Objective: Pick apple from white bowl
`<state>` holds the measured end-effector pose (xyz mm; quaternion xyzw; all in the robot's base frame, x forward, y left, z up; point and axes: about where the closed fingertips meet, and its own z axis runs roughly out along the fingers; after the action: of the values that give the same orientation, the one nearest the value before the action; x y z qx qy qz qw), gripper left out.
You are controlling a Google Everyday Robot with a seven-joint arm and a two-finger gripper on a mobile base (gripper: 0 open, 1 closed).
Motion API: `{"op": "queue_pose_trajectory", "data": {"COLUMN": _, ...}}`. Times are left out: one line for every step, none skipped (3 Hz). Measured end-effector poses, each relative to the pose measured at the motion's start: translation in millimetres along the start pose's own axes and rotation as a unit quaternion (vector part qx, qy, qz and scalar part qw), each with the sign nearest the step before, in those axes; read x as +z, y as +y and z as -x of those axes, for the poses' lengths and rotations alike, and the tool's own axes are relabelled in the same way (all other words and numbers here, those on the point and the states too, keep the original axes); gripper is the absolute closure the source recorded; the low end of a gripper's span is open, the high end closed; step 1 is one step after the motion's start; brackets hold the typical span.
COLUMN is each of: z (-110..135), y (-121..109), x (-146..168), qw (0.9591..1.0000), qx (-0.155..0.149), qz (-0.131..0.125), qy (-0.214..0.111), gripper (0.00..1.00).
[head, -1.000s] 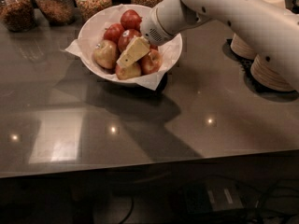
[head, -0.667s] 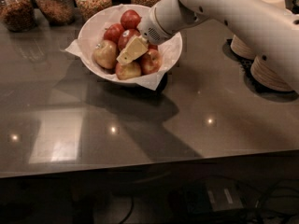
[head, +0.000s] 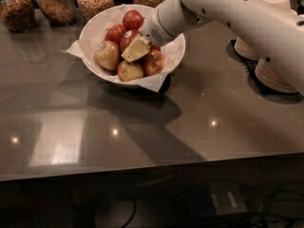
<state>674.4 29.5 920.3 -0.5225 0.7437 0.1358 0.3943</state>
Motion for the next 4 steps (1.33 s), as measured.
{"op": "queue_pose_trajectory", "data": {"z": -3, "y": -1, "x": -7, "qw": 0.9999, "qx": 0.002, "qz": -0.008, "qy": 0.006, "gripper": 0.87}}
{"op": "queue_pose_trajectory", "data": {"z": 2, "y": -3, "x": -24, "qw": 0.9998, "qx": -0.005, "qz": -0.017, "qy": 0.01, "gripper": 1.0}}
{"op": "queue_pose_trajectory", "data": {"z": 9, "y": -6, "x": -44, "qw": 0.9996, "qx": -0.018, "qz": -0.021, "qy": 0.009, "gripper": 1.0}}
{"op": "queue_pose_trajectory", "data": {"z": 23, "y": -9, "x": -80, "qw": 0.9981, "qx": -0.06, "qz": -0.009, "qy": 0.005, "gripper": 1.0}}
